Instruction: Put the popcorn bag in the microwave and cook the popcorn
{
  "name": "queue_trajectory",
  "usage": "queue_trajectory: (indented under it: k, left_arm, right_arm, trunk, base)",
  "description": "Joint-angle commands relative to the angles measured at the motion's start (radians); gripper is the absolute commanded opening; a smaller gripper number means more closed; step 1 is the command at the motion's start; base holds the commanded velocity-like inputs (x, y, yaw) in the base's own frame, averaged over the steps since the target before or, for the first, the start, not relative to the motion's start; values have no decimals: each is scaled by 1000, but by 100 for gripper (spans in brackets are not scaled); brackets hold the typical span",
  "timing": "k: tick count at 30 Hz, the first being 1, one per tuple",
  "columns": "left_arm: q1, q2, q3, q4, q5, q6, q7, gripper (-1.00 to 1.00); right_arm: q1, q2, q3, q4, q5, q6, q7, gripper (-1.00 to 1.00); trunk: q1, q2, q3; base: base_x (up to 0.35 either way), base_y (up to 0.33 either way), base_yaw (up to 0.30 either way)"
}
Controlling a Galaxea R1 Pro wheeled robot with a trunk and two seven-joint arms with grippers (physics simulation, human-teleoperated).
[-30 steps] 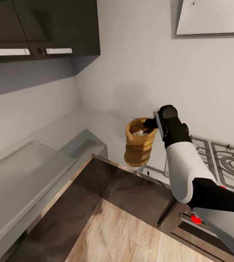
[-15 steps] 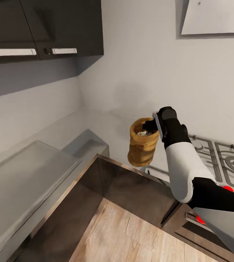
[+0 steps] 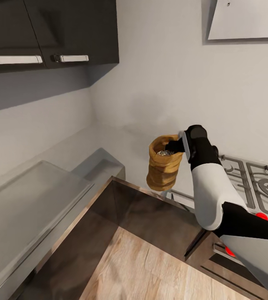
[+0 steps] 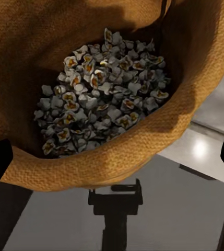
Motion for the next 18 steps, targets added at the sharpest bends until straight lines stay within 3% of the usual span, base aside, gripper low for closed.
queue_trajectory:
  k: [1, 4, 7, 10, 18]
  left_arm:
    - [0, 0, 1, 0, 4, -3, 2, 100]
    - [0, 0, 1, 0, 4, -3, 2, 100]
    - [0, 0, 1, 0, 4, -3, 2, 100]
    - [0, 0, 1, -1, 3, -3, 2, 100]
    - [0, 0, 1, -1, 2, -3, 2, 100]
  right_arm:
    - [-1, 1, -6, -1, 11, 3, 10, 100]
    - [-1, 1, -18, -1, 10, 3, 10, 100]
    - [-1, 1, -85, -2, 9, 3, 10, 100]
    - [-1, 1, -118, -2, 9, 3, 10, 100]
    - [-1, 1, -128, -2, 9, 3, 10, 100]
  trunk:
    - [0, -1, -1]
    - [0, -1, -1]
    - [0, -1, -1]
    - [0, -1, -1]
    - [0, -1, -1]
  base:
    - [0, 0, 0]
    - [0, 0, 0]
    - [0, 0, 0]
    - [0, 0, 0]
    - [0, 0, 0]
